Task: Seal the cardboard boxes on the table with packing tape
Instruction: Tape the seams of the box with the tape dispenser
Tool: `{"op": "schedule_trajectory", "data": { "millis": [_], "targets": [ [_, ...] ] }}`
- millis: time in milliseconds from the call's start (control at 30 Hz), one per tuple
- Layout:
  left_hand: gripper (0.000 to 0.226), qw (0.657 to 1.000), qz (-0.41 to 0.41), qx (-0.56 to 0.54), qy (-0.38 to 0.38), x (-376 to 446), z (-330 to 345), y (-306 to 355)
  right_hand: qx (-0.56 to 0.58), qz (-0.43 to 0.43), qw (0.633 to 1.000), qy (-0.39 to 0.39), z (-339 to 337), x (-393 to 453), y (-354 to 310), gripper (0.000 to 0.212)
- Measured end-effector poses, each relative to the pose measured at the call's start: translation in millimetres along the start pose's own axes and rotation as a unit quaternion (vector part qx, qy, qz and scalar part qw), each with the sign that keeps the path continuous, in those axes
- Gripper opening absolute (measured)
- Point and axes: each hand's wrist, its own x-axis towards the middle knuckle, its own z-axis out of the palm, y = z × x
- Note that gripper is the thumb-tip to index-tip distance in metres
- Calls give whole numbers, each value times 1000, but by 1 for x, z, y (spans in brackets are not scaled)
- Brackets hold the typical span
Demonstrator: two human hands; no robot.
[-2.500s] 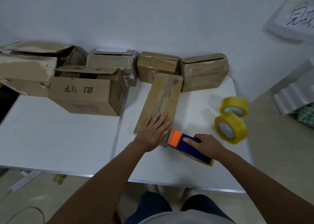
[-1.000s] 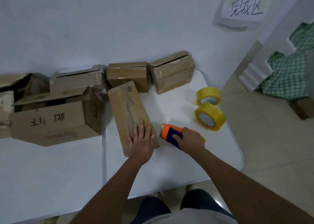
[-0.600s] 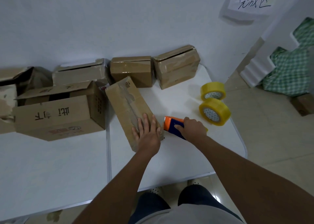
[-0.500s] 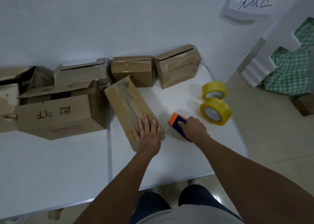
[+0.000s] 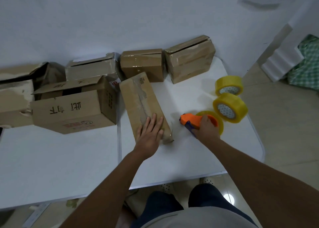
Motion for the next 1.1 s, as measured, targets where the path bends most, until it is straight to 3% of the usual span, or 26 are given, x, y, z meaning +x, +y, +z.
{"op": "schedule_trajectory", "data": {
  "millis": [67,133,167,233,300,400,500,600,700,800,867,1100],
  "targets": [
    [54,1000,10,-1,5,0,2,-3,19,-67,994,83,5,-7,-2,54],
    [58,1000,13,2,9,-1,5,-4,84,-201,968,125,8,-10,-12,53],
    [58,1000,14,0,10,-1,5,-4,134,-260,953,83,10,-10,-19,61],
    [56,1000,14,-1,11,-1,5,-5,177,-297,937,-40,12,-7,-33,70],
    [52,1000,13,0,11,-1,5,-5,132,-306,938,-97,14,2,-40,53],
    [51,1000,16,-3,12,-1,5,-6,70,-321,938,-105,8,14,-35,13],
    [52,1000,11,-3,13,0,6,-6,81,-316,938,-118,-8,13,-28,11],
    [57,1000,14,0,12,0,6,-5,91,-247,942,-208,-28,6,-22,9],
    [65,1000,15,-4,12,-1,5,-6,186,-172,912,-323,-45,6,-15,6],
    [67,1000,15,-7,9,-1,4,-5,275,-118,876,-377,-56,5,-10,10],
    [68,1000,16,-11,1,0,2,-5,291,-112,869,-384,-58,4,-9,11],
    [89,998,55,18,18,-3,4,-11,295,-125,893,-315,-44,-3,-1,12]
  ]
}}
